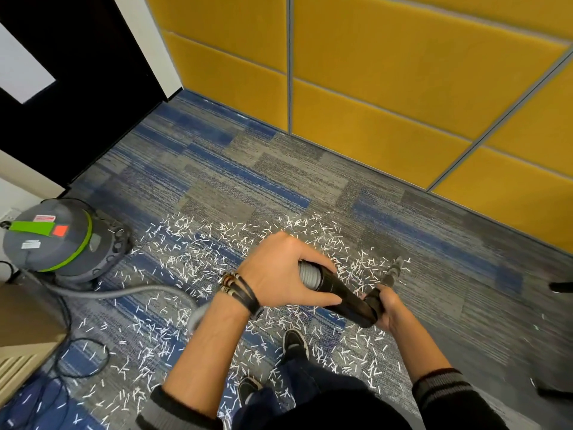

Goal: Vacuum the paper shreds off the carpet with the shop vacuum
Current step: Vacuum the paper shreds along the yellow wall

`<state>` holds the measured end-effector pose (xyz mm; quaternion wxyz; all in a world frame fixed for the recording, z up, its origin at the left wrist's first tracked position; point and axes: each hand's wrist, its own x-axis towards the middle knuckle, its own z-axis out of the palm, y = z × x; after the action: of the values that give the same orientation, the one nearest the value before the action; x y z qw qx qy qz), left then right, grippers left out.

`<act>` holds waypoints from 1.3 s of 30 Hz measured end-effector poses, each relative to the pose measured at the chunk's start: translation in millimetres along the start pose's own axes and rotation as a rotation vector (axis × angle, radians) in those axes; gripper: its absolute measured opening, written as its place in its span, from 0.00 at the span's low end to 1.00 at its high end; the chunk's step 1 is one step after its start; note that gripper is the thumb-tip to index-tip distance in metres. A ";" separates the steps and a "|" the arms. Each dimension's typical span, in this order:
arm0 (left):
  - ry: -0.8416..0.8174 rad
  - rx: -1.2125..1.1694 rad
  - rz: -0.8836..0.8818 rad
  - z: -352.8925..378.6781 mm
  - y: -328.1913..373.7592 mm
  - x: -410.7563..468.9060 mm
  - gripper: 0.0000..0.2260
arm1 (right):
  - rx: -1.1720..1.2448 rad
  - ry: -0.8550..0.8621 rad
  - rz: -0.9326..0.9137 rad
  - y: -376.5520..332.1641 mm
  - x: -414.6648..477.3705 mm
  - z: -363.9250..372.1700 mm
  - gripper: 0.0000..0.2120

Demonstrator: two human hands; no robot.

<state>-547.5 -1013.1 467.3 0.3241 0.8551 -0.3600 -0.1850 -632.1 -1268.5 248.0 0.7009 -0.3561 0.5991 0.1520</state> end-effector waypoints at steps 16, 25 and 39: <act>-0.088 0.063 0.048 38.7 25.4 -20.1 0.20 | -0.044 0.068 0.007 35.3 2.9 -46.2 0.16; 0.004 0.046 0.052 26.4 17.7 -82.1 0.19 | -0.145 0.025 -0.026 72.9 -28.5 -12.7 0.17; 0.048 0.016 0.056 45.7 4.0 -162.2 0.20 | -0.245 0.084 -0.058 141.6 -42.4 -12.6 0.16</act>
<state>-683.7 -915.1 450.6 0.3308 0.8514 -0.3773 -0.1526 -741.9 -1168.9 242.9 0.6304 -0.4621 0.5945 0.1885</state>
